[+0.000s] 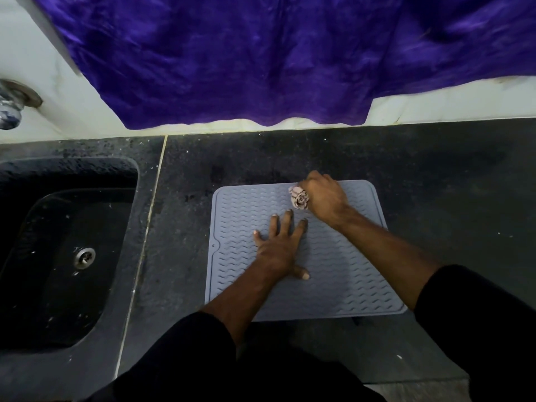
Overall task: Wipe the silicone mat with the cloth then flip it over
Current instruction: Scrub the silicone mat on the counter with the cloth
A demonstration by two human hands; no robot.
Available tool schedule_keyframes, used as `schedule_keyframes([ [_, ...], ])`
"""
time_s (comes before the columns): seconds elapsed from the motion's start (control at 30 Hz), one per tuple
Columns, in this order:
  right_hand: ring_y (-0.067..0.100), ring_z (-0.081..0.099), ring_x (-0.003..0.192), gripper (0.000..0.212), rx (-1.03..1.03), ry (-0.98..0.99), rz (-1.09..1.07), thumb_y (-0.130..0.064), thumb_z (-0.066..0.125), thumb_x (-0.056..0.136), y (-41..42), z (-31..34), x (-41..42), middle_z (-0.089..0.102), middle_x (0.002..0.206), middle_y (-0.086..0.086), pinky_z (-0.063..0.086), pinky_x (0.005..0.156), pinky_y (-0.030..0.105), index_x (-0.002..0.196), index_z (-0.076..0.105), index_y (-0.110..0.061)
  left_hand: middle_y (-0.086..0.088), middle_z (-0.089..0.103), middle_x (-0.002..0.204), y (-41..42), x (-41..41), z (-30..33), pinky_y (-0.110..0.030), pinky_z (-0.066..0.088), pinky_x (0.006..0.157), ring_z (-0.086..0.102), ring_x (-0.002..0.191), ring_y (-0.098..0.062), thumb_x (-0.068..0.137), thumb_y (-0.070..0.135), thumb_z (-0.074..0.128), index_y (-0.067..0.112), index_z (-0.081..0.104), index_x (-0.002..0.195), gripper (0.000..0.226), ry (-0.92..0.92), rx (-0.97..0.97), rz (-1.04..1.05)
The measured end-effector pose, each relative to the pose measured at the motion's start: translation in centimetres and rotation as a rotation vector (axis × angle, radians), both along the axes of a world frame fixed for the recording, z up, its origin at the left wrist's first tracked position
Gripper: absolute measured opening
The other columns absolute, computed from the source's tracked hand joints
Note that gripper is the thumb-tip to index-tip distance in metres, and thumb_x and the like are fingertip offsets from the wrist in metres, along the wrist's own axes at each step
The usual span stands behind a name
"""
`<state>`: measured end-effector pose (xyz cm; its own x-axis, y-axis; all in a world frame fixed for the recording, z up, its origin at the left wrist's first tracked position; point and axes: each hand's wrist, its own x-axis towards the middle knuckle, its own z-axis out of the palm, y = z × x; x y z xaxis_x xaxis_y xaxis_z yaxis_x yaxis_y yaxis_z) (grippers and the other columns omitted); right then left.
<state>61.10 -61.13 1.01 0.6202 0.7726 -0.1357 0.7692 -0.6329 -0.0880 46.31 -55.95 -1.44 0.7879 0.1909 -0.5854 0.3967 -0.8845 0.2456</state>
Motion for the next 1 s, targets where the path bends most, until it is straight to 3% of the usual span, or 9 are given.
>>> schedule_keyframes([
  [0.1,0.03,0.049,0.114,0.047,0.057,0.05,0.082,-0.018,0.061,0.089,1.3,0.1,-1.1,0.05,0.127,0.007,0.043,0.098,0.04,0.134,0.053,-0.024,-0.003,-0.034,0.154,-0.1,0.1,0.1,-0.074,0.0,0.107,-0.029,0.142,-0.033,0.067,0.054,0.079,0.034,-0.017,0.15,0.129,0.012,0.006,-0.002],
  [0.23,0.029,0.045,0.117,0.051,-0.06,-0.026,0.162,-0.021,0.063,0.088,1.9,-1.0,-2.0,0.046,0.132,0.006,0.042,0.1,0.039,0.137,0.048,-0.025,-0.005,-0.027,0.158,-0.1,0.1,0.0,-0.074,-0.001,0.107,-0.027,0.143,-0.032,0.067,0.056,0.078,0.031,-0.015,0.151,0.129,0.023,0.012,-0.001],
  [0.5,0.032,0.054,0.111,0.038,-0.038,-0.024,-0.006,-0.015,0.065,0.086,0.2,0.2,0.1,0.055,0.123,0.01,0.047,0.092,0.04,0.124,0.06,-0.019,-0.001,-0.035,0.154,0.0,0.0,0.1,-0.074,-0.001,0.107,-0.028,0.142,-0.033,0.066,0.053,0.08,0.035,-0.017,0.15,0.13,-0.001,0.009,0.0],
  [0.6,0.029,0.055,0.109,0.032,0.096,0.09,0.098,-0.027,0.059,0.091,2.5,0.6,-1.8,0.057,0.12,0.008,0.046,0.091,0.037,0.123,0.061,-0.021,-0.005,-0.034,0.155,0.0,0.1,-0.1,-0.074,-0.002,0.106,-0.028,0.142,-0.034,0.068,0.054,0.078,0.032,-0.018,0.15,0.129,0.016,0.009,-0.005],
  [0.67,0.027,0.052,0.109,0.035,0.079,0.133,0.175,-0.035,0.056,0.093,3.8,0.3,-3.5,0.056,0.12,0.006,0.045,0.091,0.037,0.126,0.059,-0.024,-0.007,-0.026,0.158,0.0,0.2,-0.3,-0.074,-0.003,0.106,-0.025,0.143,-0.035,0.067,0.057,0.078,0.03,-0.013,0.152,0.127,0.017,0.012,-0.001],
  [0.77,0.028,0.048,0.113,0.036,-0.012,0.04,0.198,-0.029,0.055,0.093,3.6,-0.3,-3.7,0.052,0.124,0.006,0.044,0.094,0.04,0.129,0.057,-0.026,-0.007,-0.02,0.16,-0.1,0.0,-0.5,-0.074,-0.003,0.107,-0.02,0.145,-0.034,0.067,0.057,0.077,0.028,-0.01,0.153,0.126,0.011,0.02,0.001],
  [0.9,0.029,0.053,0.112,0.033,-0.082,-0.012,0.063,-0.022,0.059,0.091,2.3,-0.1,-2.0,0.056,0.121,0.008,0.047,0.091,0.039,0.124,0.06,-0.021,-0.005,-0.028,0.157,0.0,0.1,-0.3,-0.074,-0.002,0.107,-0.026,0.143,-0.032,0.067,0.056,0.078,0.032,-0.015,0.151,0.128,0.013,0.017,0.0],
  [1.0,0.03,0.06,0.105,0.025,0.017,0.028,0.079,-0.022,0.058,0.091,3.2,0.7,-2.1,0.062,0.114,0.009,0.048,0.085,0.037,0.114,0.066,-0.017,-0.005,-0.032,0.155,0.0,0.2,-0.3,-0.075,-0.002,0.106,-0.029,0.142,-0.034,0.067,0.055,0.078,0.032,-0.017,0.151,0.129,0.027,0.0,0.002],
])
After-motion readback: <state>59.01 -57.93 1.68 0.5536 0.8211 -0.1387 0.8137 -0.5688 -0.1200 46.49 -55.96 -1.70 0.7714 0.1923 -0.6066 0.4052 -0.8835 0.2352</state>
